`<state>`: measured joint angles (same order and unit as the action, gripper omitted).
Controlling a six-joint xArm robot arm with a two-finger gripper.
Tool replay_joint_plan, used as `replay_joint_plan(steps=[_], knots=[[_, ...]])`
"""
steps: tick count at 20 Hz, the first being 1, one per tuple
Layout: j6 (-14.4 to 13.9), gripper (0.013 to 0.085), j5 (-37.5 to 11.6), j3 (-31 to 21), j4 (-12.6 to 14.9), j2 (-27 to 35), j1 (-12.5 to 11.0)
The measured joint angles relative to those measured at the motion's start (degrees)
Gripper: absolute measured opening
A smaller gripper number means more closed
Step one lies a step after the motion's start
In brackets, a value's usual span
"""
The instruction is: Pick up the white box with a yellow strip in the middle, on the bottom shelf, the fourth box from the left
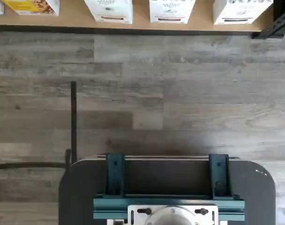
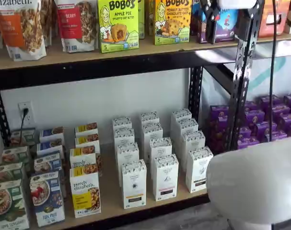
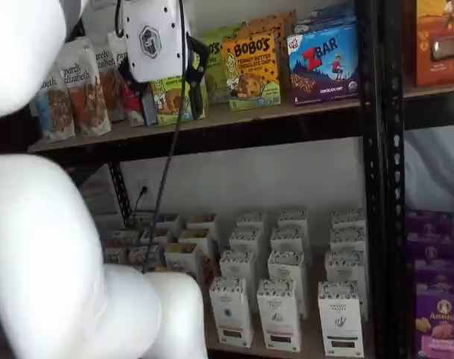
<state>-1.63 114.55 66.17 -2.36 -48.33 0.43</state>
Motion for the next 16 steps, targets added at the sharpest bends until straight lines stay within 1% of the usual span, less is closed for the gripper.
replay_joint_plan(steps=[2, 3, 7, 11, 13, 16], knots=[[1.18, 0.0850, -0.37, -0.31, -2.55, -0.30, -2.37], [1.51, 0.0850, -0.63, -0.47, -3.19, -0.48, -2.90], [1.74, 0.0850, -1.48, -0.89, -3.41, -0.83, -3.06], [0.78, 0.0850, -3.59, -2.46, -2.47, -1.43, -1.60], [-0.41, 0.0850, -5.13, -3.87, -1.01, -1.77, 0.27], [-1.43, 0.0850, -7.18, -6.28, 0.40, -2.00, 1.74]])
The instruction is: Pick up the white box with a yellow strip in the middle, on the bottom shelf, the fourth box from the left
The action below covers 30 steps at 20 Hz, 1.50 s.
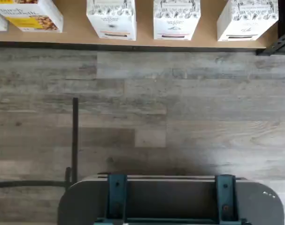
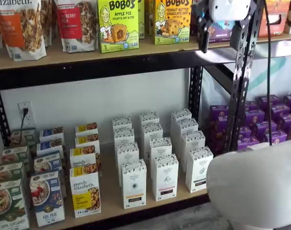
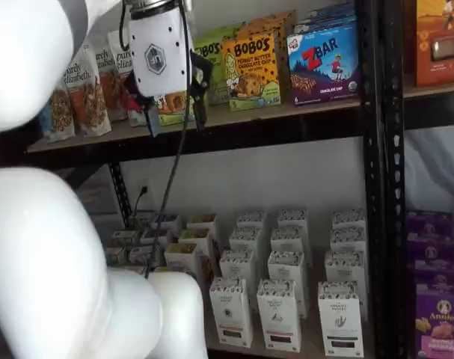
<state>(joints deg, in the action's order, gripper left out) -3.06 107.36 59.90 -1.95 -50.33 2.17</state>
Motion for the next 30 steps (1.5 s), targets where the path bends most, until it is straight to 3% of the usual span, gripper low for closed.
replay_joint_plan(steps=[3, 10, 15, 24, 27, 30], knots=[[-1.03, 0.0850, -3.23, -3.35, 1.34, -0.70, 1.41], [-1.56, 0.0850, -11.02, -10.53, -0.92, -2.07, 1.59], [-5.28, 0.0850, -16.38, -15.27, 2.53, -2.94, 5.69], [-8.18, 0.0850, -27.06, -24.36, 1.70, -4.99, 8.58], [-11.36, 0.0850, -29.30, -26.26, 2.75, -3.20, 11.63], [-12.47, 0.0850, -31.74, -27.66, 1.66, -1.96, 12.90]])
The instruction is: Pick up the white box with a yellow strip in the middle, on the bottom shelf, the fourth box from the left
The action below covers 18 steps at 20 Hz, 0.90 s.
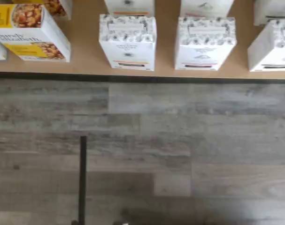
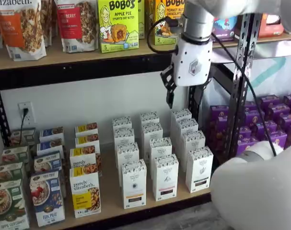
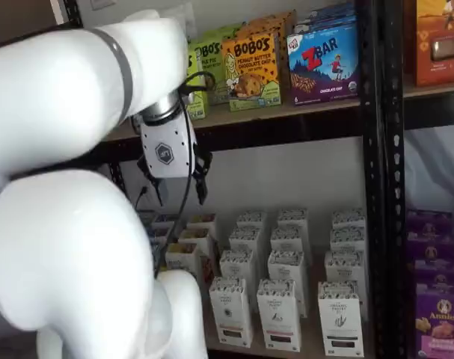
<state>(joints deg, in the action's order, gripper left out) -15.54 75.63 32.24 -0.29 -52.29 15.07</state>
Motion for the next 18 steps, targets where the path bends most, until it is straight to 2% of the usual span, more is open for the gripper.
replay_joint_plan(steps=[4, 9, 13, 18], knots=[[-3.45, 0.0850, -4.83, -2.05, 0.00, 2.99, 3.55], [-6.04, 0.0850, -10.71, -3.75, -1.30, 8.24, 6.64], [-9.12, 0.0850, -15.44, -4.39, -0.17, 13.57, 9.25], [-10.81, 0.0850, -23.18, -5.43, 1.25, 19.64, 10.15]])
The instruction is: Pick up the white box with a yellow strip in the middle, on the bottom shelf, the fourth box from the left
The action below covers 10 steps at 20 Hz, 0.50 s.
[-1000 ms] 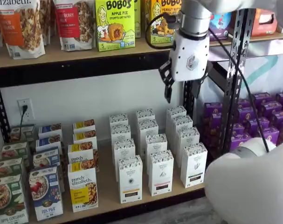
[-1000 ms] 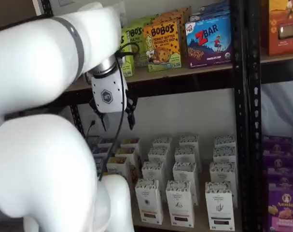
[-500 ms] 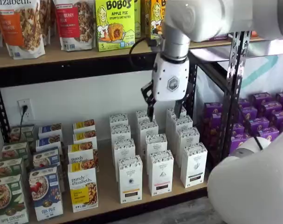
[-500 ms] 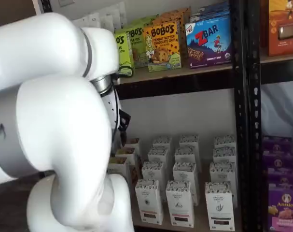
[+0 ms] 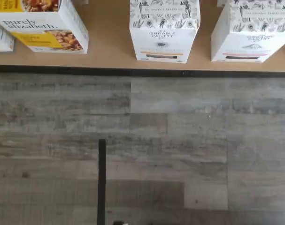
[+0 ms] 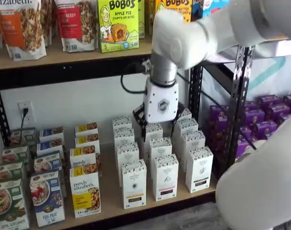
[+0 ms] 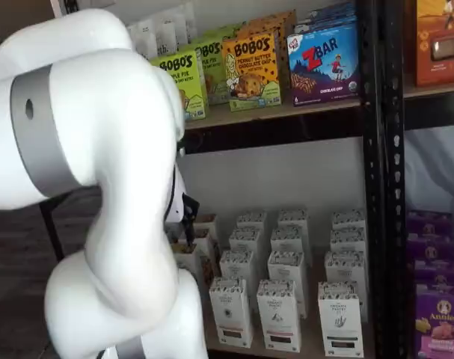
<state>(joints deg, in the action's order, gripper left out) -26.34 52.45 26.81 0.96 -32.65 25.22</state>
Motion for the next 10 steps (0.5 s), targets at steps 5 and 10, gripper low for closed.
replay_joint_plan(steps=[5, 10], knots=[[2.73, 0.0850, -6.02, 0.06, -1.46, 5.84, -1.85], [6.55, 0.0850, -9.95, 1.79, -3.93, 13.63, -3.88]])
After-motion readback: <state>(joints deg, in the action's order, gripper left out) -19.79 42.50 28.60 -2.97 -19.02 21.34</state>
